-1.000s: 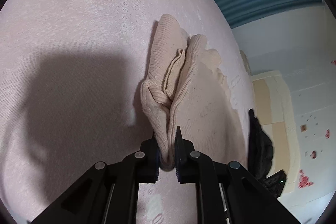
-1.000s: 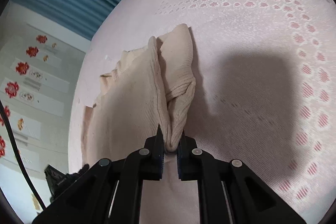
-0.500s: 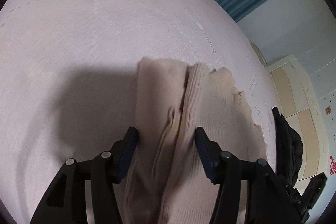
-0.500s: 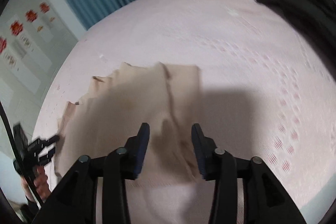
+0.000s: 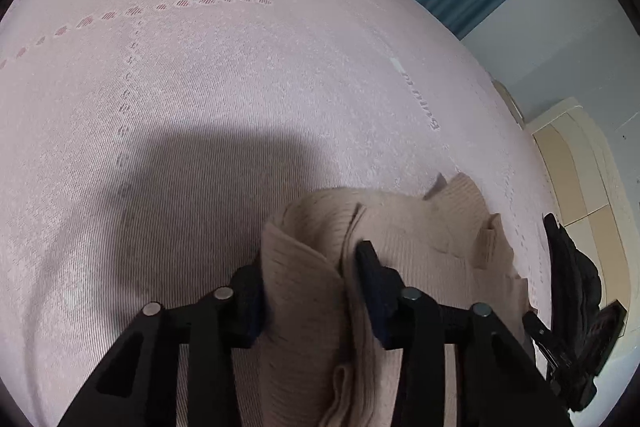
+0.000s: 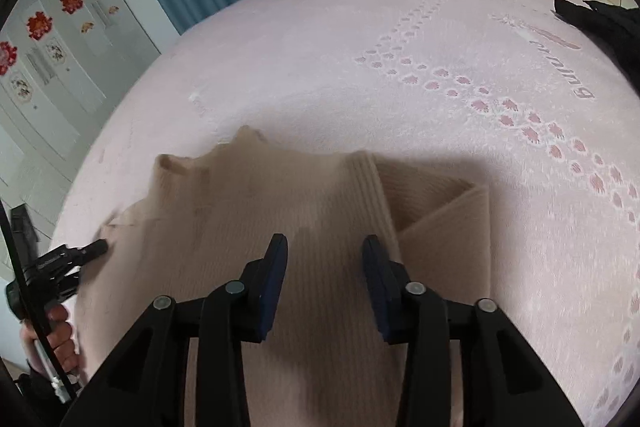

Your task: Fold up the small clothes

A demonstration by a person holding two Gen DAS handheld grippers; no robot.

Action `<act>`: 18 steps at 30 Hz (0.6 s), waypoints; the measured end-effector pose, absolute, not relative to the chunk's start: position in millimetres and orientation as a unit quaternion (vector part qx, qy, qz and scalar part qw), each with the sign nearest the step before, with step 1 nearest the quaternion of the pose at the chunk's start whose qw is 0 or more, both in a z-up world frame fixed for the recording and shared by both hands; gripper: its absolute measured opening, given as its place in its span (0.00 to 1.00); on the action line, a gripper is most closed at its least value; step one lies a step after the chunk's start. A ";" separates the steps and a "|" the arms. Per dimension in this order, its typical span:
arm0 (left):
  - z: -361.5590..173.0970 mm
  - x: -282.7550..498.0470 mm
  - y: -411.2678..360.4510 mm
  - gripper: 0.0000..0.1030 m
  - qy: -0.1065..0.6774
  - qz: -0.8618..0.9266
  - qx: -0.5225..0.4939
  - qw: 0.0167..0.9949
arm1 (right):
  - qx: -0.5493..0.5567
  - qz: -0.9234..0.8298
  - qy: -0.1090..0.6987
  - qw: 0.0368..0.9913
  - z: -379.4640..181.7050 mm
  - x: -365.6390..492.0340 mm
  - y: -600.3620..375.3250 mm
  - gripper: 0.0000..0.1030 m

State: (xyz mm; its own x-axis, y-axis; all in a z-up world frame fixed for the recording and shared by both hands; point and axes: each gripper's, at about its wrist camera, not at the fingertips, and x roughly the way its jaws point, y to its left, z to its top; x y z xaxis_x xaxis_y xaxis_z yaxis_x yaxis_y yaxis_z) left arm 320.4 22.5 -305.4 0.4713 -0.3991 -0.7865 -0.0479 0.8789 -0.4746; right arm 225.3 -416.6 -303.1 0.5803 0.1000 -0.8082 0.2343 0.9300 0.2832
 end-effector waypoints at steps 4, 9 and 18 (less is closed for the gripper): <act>-308.6 320.1 33.2 0.36 0.498 -0.113 -0.227 0.829 | 0.177 -0.058 0.466 0.865 -313.5 232.7 -421.0 0.08; -306.0 317.1 36.5 0.38 0.501 -0.128 -0.239 0.822 | 0.169 -0.065 0.469 0.864 -309.2 232.2 -420.9 0.08; -303.0 271.6 46.9 0.52 0.517 -0.180 -0.259 0.796 | 0.081 -0.017 0.432 0.898 -253.3 189.2 -327.7 0.50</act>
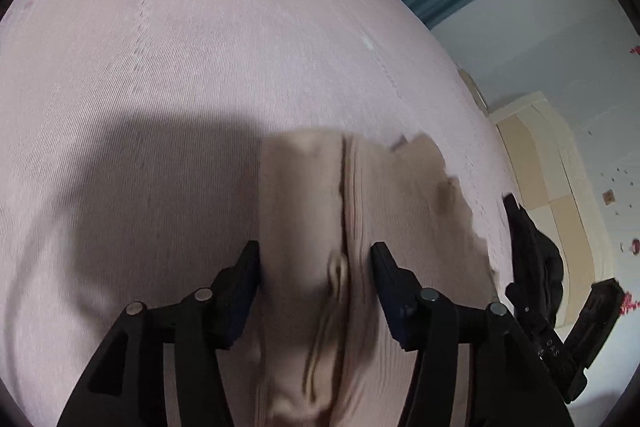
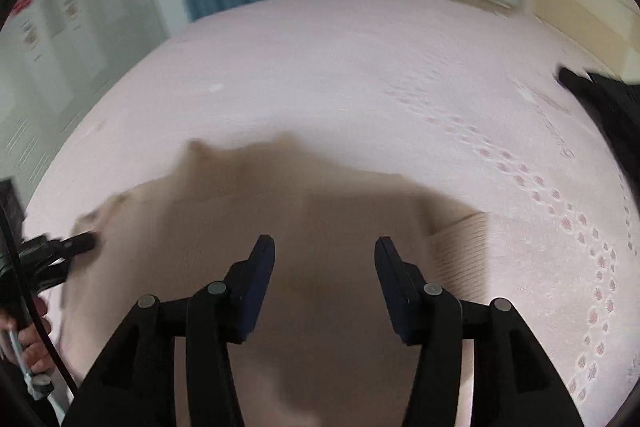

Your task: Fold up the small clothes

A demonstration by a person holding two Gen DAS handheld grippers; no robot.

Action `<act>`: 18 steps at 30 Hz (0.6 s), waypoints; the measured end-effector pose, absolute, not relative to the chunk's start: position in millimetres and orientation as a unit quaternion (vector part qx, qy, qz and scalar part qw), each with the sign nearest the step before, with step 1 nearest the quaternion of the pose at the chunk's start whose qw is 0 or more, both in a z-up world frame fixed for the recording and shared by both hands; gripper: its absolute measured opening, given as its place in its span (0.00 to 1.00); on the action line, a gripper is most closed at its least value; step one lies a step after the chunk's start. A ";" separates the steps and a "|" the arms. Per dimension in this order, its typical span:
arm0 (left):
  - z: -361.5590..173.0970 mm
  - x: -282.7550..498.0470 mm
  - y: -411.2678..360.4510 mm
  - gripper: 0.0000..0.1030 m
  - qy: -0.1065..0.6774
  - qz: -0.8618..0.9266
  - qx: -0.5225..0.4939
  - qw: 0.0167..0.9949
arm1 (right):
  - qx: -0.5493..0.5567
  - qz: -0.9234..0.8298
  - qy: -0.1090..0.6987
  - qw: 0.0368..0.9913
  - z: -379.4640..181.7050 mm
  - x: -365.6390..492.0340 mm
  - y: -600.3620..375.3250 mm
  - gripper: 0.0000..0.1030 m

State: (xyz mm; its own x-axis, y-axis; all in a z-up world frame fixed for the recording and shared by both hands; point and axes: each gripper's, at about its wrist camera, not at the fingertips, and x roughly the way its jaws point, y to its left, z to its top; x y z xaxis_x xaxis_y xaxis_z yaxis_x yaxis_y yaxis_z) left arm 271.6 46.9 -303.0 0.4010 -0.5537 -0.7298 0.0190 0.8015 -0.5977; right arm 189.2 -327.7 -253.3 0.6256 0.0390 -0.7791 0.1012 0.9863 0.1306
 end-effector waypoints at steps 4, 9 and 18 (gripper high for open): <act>-303.0 252.6 49.2 0.52 0.520 -0.198 -0.251 0.792 | 0.050 0.010 0.439 0.897 -264.0 173.9 -283.7 0.50; -301.5 242.2 56.2 0.52 0.518 -0.223 -0.244 0.789 | 0.005 -0.041 0.457 0.888 -292.1 181.6 -269.7 0.49; -303.8 239.4 56.3 0.53 0.505 -0.244 -0.238 0.793 | 0.029 -0.060 0.478 0.876 -295.3 240.9 -281.3 0.49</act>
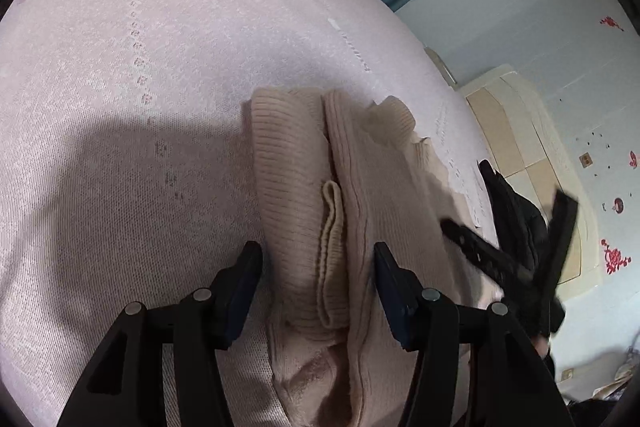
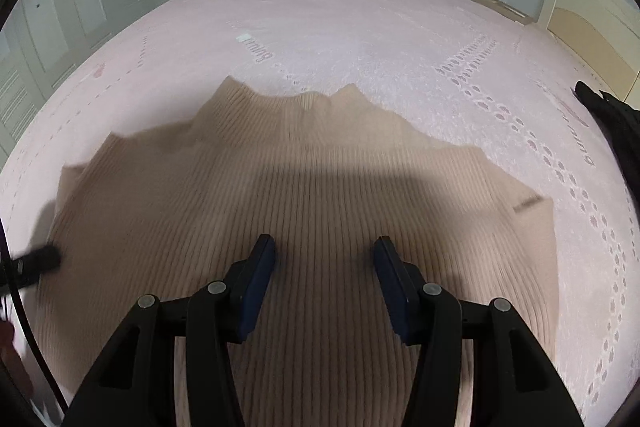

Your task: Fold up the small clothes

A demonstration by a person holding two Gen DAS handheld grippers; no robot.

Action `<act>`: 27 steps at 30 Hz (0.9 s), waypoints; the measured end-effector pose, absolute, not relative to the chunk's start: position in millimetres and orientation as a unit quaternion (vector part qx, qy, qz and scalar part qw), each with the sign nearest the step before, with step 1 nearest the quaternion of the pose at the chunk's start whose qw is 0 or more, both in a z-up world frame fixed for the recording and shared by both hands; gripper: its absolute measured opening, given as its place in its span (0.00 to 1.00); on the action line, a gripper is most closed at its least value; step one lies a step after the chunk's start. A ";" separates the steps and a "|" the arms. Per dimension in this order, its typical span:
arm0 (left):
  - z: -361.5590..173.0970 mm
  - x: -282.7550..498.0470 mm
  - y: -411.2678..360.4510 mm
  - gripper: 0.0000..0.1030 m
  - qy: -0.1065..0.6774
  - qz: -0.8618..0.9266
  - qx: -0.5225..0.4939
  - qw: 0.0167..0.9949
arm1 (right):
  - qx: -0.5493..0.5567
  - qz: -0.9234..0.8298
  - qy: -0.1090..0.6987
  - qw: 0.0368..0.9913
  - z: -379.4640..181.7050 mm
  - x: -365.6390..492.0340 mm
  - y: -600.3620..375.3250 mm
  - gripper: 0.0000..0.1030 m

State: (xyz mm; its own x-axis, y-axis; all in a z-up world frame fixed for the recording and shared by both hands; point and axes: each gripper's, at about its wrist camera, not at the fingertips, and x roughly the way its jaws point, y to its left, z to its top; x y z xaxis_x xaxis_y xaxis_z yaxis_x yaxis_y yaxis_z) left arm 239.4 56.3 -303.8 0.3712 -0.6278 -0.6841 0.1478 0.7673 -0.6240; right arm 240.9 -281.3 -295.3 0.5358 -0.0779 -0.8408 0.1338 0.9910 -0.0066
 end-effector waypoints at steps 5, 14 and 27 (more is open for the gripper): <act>-303.3 234.1 51.8 0.54 0.487 -0.255 -0.212 0.808 | 0.038 -0.063 0.502 0.862 -303.4 275.4 -283.8 0.49; -302.4 229.0 56.5 0.57 0.488 -0.268 -0.228 0.799 | 0.022 -0.071 0.510 0.857 -301.8 281.9 -278.9 0.50; -303.0 202.3 59.1 0.58 0.498 -0.257 -0.251 0.789 | -0.020 -0.055 0.500 0.864 -285.3 166.2 -256.2 0.49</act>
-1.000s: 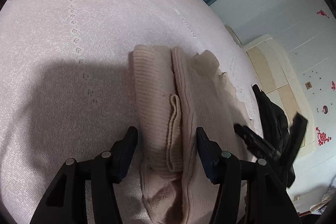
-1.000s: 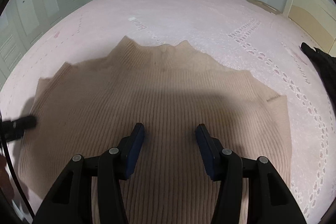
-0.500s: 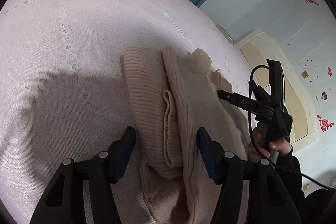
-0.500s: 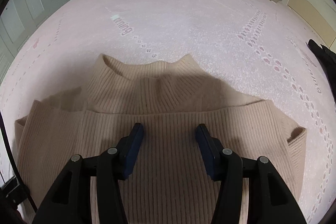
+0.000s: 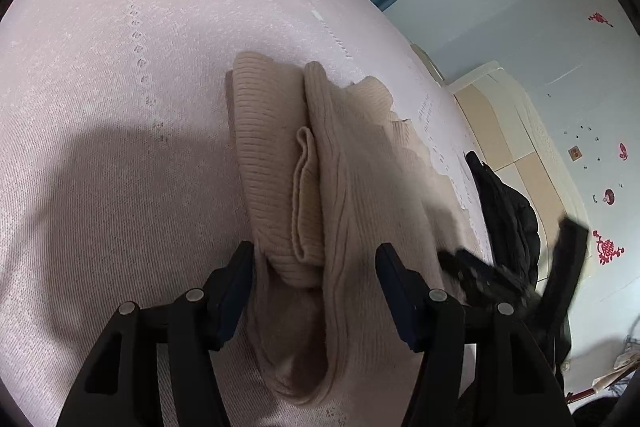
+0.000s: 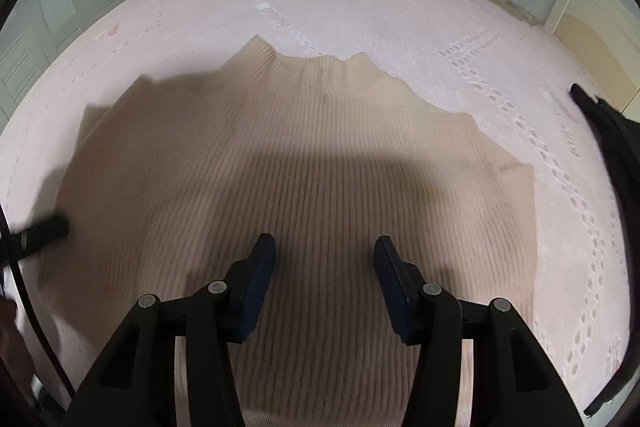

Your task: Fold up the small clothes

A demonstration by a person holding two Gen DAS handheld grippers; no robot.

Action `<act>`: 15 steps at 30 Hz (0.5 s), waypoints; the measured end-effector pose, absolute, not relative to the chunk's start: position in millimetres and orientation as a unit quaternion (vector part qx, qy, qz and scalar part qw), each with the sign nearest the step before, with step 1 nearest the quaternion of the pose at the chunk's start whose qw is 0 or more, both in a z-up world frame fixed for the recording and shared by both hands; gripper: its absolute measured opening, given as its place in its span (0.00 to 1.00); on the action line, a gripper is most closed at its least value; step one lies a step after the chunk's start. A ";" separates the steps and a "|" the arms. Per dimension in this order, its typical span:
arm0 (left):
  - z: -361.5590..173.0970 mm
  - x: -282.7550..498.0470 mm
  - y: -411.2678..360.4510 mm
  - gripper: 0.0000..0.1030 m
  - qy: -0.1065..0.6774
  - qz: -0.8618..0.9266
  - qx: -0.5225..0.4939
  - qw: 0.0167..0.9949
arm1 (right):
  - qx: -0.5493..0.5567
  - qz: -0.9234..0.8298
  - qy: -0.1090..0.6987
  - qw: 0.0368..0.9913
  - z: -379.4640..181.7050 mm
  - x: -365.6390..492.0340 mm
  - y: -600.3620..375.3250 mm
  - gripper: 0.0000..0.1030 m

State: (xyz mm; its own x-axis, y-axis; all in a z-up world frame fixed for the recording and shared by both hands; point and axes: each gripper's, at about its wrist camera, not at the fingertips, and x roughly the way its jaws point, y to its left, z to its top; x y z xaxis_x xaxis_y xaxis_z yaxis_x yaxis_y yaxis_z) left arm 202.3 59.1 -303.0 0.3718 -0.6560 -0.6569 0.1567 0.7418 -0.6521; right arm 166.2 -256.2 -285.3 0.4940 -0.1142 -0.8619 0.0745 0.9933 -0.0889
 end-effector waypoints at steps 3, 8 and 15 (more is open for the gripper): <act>-304.5 210.8 54.8 0.58 0.497 -0.254 -0.251 0.791 | -0.016 -0.044 0.508 0.860 -286.1 146.9 -253.6 0.49; -307.4 224.3 46.8 0.57 0.495 -0.246 -0.252 0.794 | -0.016 -0.023 0.526 0.850 -292.4 118.2 -251.3 0.49; -305.6 239.0 36.8 0.44 0.512 -0.218 -0.254 0.791 | 0.033 0.019 0.517 0.855 -270.9 91.3 -265.2 0.49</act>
